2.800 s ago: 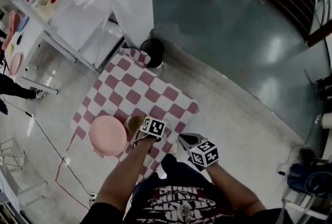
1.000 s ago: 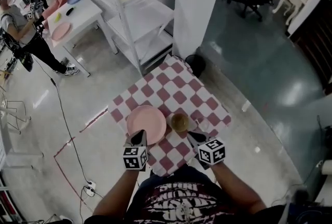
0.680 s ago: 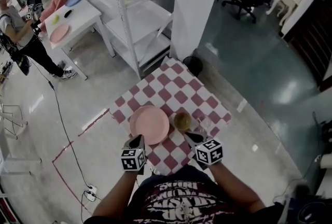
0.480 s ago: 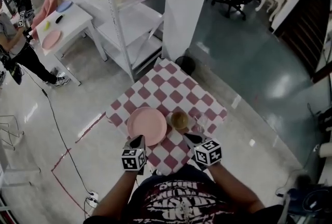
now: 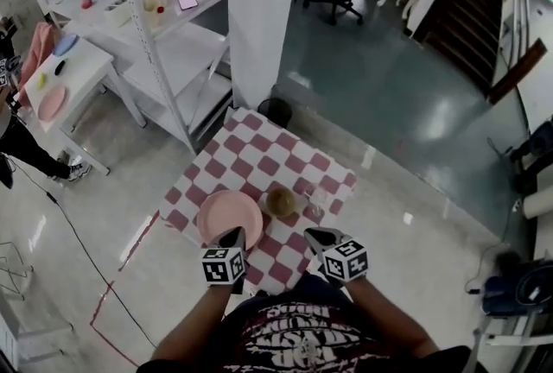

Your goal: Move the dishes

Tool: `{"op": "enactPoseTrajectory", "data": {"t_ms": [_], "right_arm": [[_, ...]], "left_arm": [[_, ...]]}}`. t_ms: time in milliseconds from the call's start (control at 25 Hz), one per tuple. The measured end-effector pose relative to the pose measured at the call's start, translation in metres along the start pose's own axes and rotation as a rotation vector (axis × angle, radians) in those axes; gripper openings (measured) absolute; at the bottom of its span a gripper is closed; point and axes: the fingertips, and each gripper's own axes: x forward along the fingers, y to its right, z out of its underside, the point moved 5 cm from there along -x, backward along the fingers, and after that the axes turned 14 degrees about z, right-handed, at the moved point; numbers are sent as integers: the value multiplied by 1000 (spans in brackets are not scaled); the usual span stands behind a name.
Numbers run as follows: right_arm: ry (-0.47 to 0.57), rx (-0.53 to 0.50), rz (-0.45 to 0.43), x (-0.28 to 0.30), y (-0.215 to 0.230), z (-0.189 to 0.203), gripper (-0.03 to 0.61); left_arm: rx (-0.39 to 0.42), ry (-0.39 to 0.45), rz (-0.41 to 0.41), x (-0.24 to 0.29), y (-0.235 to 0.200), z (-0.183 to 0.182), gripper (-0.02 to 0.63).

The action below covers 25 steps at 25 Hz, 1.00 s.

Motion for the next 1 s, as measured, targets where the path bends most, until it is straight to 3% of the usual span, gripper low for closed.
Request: {"op": "enactPoseTrajectory", "data": {"t_ms": [280, 560, 800, 1000], "right_arm": [[8, 47, 50, -15, 23, 7, 35], [-5, 49, 9, -13, 52, 9, 35], [36, -33, -53, -3, 79, -7, 35], [117, -121, -153, 11, 85, -36, 35]], "left_arm": [[20, -39, 34, 22, 10, -5, 28], [13, -54, -2, 45, 28, -6, 29], [-15, -8, -106, 49, 41, -8, 29], [-1, 89, -221, 33, 55, -17, 29]]}}
